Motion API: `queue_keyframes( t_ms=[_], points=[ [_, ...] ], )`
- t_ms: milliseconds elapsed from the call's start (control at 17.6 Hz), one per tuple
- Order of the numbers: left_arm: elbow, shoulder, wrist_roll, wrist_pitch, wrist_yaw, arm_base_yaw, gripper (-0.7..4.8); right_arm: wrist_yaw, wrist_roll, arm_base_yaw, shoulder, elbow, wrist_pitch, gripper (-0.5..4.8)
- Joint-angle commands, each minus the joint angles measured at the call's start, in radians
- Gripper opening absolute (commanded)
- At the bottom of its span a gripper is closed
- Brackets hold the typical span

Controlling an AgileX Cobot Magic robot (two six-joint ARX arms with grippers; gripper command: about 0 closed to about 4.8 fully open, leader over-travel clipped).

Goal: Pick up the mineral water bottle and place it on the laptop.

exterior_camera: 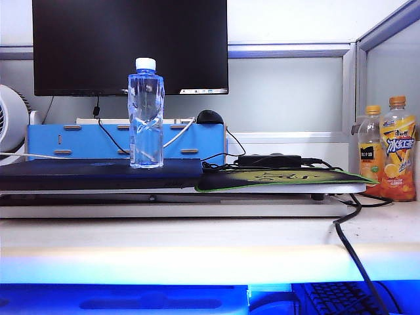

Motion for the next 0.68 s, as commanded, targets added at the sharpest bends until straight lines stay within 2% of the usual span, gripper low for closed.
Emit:
queue_keyframes(
  t_ms=[57,455,682],
  points=[
    [0.000,-0.002,0.002,-0.002,0.003,0.000,-0.02,-0.023,0.004,-0.003,0.000,-0.005,-0.040,0.45],
    [0.000,-0.002,0.002,-0.002,0.004,0.000,-0.02,-0.044,0.005,-0.081,-0.016,-0.005,-0.047,0.45],
    [0.000,-0.002,0.002,-0.002,0.003,0.000,-0.02,-0.038,0.029,-0.045,-0.016,-0.005,-0.047,0.44]
  ],
)
